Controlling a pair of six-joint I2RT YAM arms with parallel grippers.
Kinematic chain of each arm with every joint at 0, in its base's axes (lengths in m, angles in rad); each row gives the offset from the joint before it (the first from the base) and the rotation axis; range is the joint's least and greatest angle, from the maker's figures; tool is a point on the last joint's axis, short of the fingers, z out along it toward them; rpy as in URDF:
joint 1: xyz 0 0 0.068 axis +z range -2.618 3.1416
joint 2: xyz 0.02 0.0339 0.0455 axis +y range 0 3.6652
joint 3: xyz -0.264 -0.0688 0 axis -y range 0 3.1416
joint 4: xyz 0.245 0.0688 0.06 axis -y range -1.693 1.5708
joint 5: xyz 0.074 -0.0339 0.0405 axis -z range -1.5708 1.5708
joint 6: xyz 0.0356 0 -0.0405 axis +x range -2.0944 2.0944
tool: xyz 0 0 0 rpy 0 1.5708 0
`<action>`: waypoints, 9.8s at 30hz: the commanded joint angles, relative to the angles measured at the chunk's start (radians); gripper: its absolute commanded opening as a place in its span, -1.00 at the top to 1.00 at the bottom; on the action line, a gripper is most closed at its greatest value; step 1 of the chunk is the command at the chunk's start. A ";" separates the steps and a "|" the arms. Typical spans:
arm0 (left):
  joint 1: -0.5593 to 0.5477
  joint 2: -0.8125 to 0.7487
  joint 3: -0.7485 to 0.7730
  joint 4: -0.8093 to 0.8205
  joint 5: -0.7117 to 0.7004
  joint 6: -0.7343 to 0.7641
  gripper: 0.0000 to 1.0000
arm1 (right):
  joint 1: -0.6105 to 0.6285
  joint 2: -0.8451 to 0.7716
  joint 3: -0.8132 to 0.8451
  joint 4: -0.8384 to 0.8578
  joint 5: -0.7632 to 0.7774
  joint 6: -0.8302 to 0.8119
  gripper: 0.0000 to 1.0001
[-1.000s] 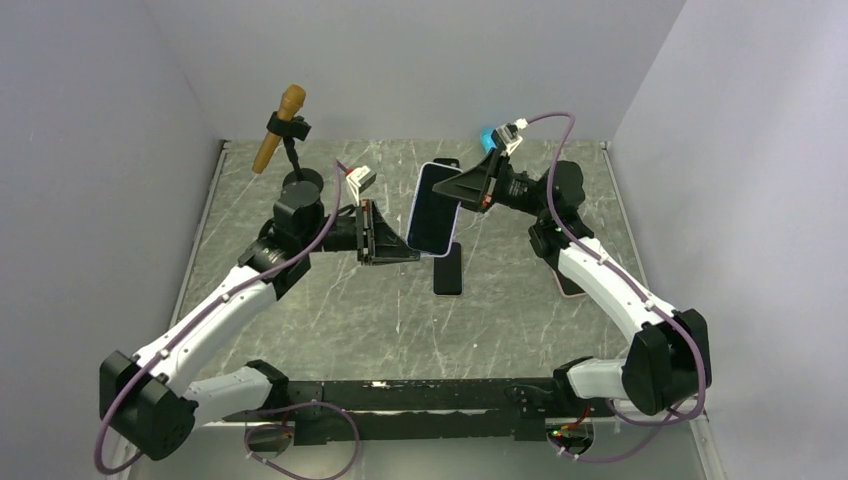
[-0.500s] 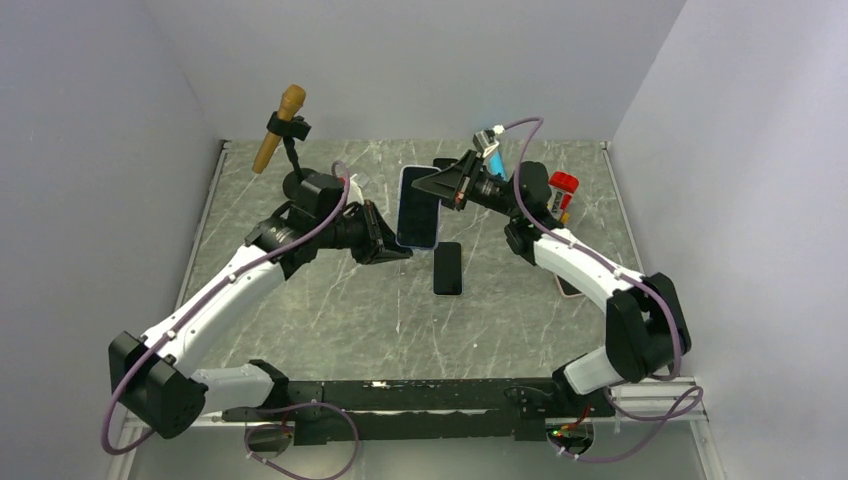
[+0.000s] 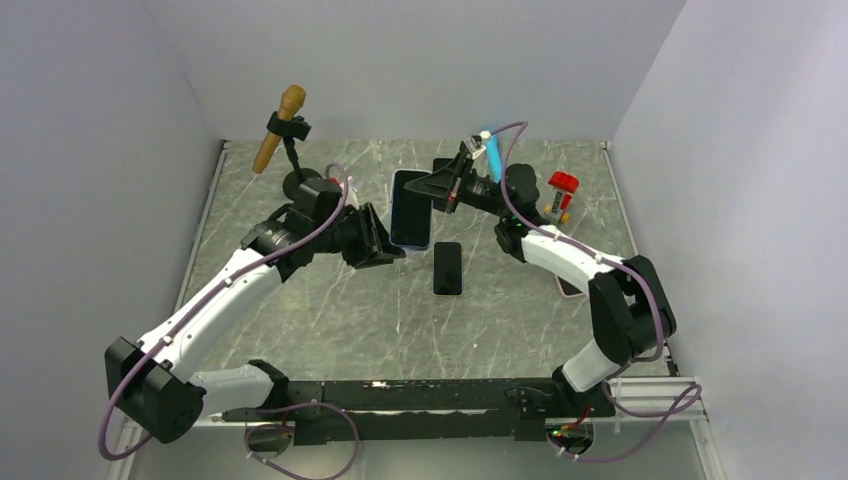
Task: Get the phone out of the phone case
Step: Remove the phone case from the phone, then place the phone case at the center of the board, then place the phone at the center of the board.
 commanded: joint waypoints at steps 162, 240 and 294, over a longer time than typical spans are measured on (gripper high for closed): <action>0.089 -0.155 -0.337 1.165 0.421 -0.675 1.00 | 0.042 -0.048 0.042 -0.173 -0.099 -0.229 1.00; 0.046 0.301 -0.237 0.410 0.297 0.119 1.00 | -0.134 -0.201 0.258 -1.438 0.234 -1.091 -0.73; 0.144 0.622 -0.111 0.255 0.191 0.173 -0.16 | -0.275 -0.635 -0.032 -1.639 0.416 -0.899 -0.78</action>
